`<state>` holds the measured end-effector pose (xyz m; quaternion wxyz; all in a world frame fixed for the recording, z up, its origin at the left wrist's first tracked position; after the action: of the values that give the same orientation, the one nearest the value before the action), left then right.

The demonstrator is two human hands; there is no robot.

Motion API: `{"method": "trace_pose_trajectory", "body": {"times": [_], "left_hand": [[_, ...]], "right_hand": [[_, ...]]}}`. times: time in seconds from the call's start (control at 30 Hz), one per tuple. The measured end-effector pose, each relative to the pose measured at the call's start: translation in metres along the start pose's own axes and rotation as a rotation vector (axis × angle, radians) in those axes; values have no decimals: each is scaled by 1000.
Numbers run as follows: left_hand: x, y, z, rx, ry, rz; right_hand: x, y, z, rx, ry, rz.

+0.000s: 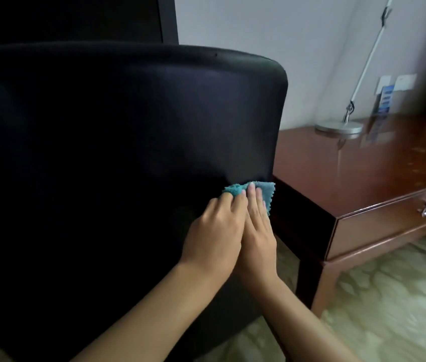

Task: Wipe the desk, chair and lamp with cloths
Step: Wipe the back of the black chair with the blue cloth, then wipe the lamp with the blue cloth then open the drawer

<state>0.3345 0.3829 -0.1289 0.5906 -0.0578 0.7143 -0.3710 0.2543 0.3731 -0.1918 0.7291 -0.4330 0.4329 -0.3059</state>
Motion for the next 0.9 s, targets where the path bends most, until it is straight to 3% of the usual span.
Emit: {"method": "trace_pose_trajectory", "body": {"times": [0.1, 0.3, 0.47, 0.63, 0.9], "left_hand": [[-25, -8, 6, -46, 281, 31], [-102, -39, 22, -322, 703, 111], [-196, -82, 7, -520, 945, 263], [-281, -113, -43, -517, 1036, 377], [-333, -154, -152, -552, 1215, 311]], "right_hand": [[-19, -11, 7, 155, -39, 44], [-82, -63, 45, 676, -289, 60], [-174, -144, 86, 880, -447, 147], [-266, -203, 110, 973, -433, 249], [-374, -271, 71, 981, -545, 124]]}}
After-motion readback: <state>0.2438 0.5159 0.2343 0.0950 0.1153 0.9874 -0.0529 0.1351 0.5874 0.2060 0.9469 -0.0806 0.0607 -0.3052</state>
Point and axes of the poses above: each hand's wrist, its own y-axis away from the middle knuckle, its own x-axis out of the palm, z = x × y, the point moved 5 cm from there along -y, towards the middle knuckle, and after that the axes turned 7 degrees about -x, right-handed, at the moved point
